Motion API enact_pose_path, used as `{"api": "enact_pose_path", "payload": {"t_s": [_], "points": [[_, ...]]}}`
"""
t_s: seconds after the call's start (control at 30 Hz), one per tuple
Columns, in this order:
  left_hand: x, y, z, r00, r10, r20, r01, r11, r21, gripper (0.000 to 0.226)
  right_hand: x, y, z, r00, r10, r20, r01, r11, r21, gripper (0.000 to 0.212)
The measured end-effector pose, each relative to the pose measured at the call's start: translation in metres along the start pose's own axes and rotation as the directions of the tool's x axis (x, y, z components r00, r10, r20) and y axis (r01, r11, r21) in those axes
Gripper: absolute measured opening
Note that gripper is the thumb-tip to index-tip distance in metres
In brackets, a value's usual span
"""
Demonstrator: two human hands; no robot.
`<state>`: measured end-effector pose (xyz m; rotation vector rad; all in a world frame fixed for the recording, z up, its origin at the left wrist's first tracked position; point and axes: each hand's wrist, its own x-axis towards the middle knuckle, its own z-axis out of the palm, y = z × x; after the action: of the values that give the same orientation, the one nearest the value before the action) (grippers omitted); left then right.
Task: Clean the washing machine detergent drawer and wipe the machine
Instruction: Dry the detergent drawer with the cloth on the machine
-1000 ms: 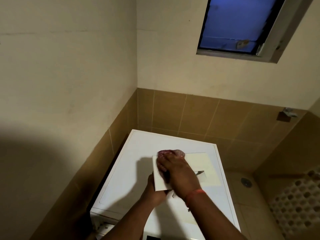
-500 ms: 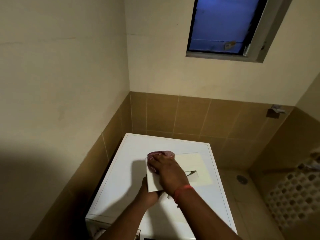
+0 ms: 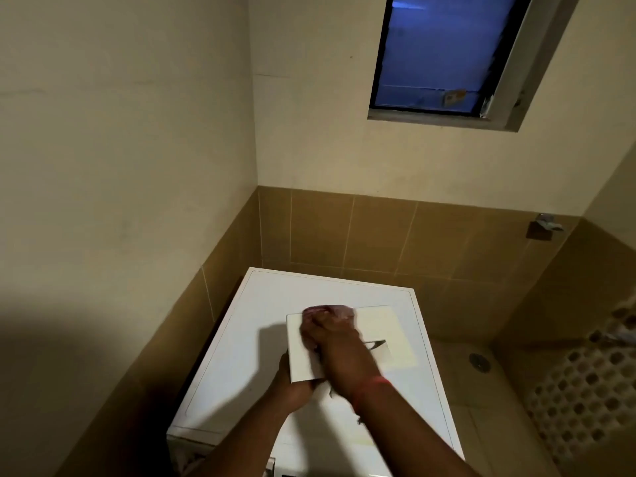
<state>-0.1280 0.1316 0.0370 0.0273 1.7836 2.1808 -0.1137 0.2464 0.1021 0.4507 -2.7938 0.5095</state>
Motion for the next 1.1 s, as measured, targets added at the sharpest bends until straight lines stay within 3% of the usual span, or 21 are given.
{"api": "enact_pose_path", "payload": {"t_s": [0.07, 0.17, 0.27, 0.4, 0.5, 0.57, 0.7, 0.87, 1.03, 1.1], "points": [[-0.006, 0.006, 0.005, 1.0, -0.002, 0.012, 0.003, 0.999, -0.05, 0.026, 0.015, -0.019, 0.014, 0.988, -0.123, 0.094, 0.124, 0.992, 0.001, 0.043], [-0.006, 0.005, -0.001, 0.998, 0.023, 0.054, -0.025, 0.999, 0.04, 0.017, 0.039, -0.014, 0.017, 0.958, -0.209, 0.197, 0.221, 0.974, -0.042, 0.049], [0.01, -0.014, -0.013, 0.997, 0.07, 0.045, -0.077, 0.982, 0.171, 0.067, 0.051, 0.006, -0.008, 0.949, -0.112, 0.294, 0.147, 0.984, -0.099, 0.028], [0.012, -0.02, -0.019, 0.996, 0.058, 0.064, -0.07, 0.975, 0.21, 0.062, 0.042, 0.051, -0.045, 0.933, 0.097, 0.346, -0.04, 0.985, -0.169, 0.027], [0.013, -0.017, -0.019, 0.995, 0.057, 0.081, -0.072, 0.979, 0.192, 0.056, 0.013, 0.094, -0.055, 0.947, 0.258, 0.189, -0.226, 0.958, -0.175, 0.026], [0.013, -0.019, -0.02, 0.994, 0.059, 0.095, -0.079, 0.974, 0.214, 0.05, -0.002, 0.105, -0.049, 0.929, 0.361, 0.08, -0.357, 0.932, -0.057, 0.042], [0.012, -0.019, -0.02, 0.991, 0.074, 0.113, -0.098, 0.97, 0.223, 0.046, -0.024, 0.082, -0.025, 0.948, 0.305, -0.095, -0.31, 0.949, -0.049, 0.054], [0.014, -0.019, -0.02, 0.989, 0.108, 0.101, -0.129, 0.961, 0.245, 0.048, -0.074, 0.06, -0.034, 0.924, 0.347, -0.158, -0.351, 0.936, 0.002, 0.08], [0.016, -0.021, -0.024, 0.985, 0.089, 0.146, -0.125, 0.955, 0.267, 0.061, -0.11, 0.041, -0.039, 0.891, 0.35, -0.289, -0.345, 0.936, 0.072, 0.056], [0.017, -0.023, -0.023, 0.985, 0.102, 0.142, -0.135, 0.959, 0.248, 0.061, -0.106, 0.035, -0.035, 0.919, 0.275, -0.283, -0.294, 0.956, -0.026, 0.047]]}}
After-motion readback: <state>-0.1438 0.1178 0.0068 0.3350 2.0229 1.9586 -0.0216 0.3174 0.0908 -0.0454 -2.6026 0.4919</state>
